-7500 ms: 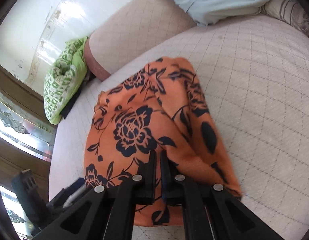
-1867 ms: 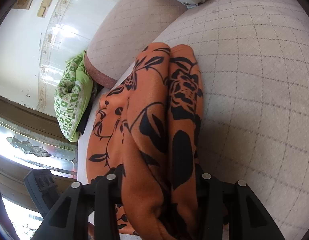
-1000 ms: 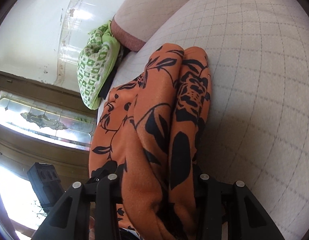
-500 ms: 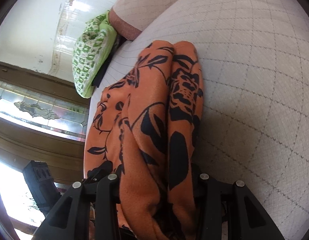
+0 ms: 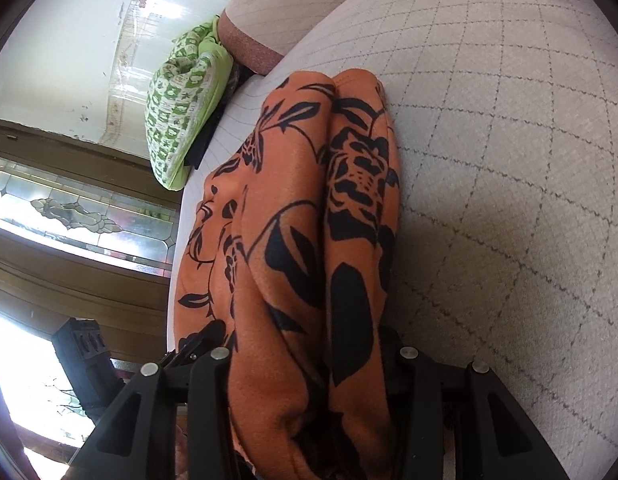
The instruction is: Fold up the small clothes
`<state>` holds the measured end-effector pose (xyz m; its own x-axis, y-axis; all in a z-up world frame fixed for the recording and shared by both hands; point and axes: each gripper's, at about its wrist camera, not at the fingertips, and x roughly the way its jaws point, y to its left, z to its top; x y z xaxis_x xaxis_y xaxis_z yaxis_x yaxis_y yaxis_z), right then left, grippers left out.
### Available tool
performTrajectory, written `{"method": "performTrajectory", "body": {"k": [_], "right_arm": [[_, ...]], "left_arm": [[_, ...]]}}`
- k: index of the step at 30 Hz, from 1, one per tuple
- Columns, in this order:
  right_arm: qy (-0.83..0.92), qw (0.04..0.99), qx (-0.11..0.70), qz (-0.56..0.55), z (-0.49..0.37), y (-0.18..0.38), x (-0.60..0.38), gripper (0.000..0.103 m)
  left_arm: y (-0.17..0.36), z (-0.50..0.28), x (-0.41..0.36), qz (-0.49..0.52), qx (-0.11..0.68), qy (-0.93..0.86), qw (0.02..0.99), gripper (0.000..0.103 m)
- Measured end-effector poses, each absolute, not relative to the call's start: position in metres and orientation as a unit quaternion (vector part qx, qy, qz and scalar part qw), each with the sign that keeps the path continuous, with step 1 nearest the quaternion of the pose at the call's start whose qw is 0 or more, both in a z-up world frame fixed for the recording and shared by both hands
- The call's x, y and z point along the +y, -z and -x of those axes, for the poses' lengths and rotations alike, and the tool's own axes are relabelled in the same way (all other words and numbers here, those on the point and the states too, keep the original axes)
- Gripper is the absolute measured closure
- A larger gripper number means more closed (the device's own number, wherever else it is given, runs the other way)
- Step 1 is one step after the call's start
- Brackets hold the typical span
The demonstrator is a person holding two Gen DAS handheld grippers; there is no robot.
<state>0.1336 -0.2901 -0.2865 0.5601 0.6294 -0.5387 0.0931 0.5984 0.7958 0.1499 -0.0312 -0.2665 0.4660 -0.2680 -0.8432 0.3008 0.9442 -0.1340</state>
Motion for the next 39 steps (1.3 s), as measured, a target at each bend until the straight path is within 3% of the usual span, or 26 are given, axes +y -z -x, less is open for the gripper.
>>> {"method": "performTrajectory", "body": {"k": [15, 39], "right_arm": [[-0.141, 0.797, 0.437, -0.393, -0.107, 0.28, -0.289, 0.052], [-0.118, 0.818, 0.434, -0.358, -0.086, 0.274, -0.281, 0.053]], "left_arm": [[0.262, -0.133, -0.027, -0.029, 0.481, 0.161, 0.861, 0.047], [0.262, -0.11, -0.027, -0.059, 0.462, 0.154, 0.871, 0.054]]}}
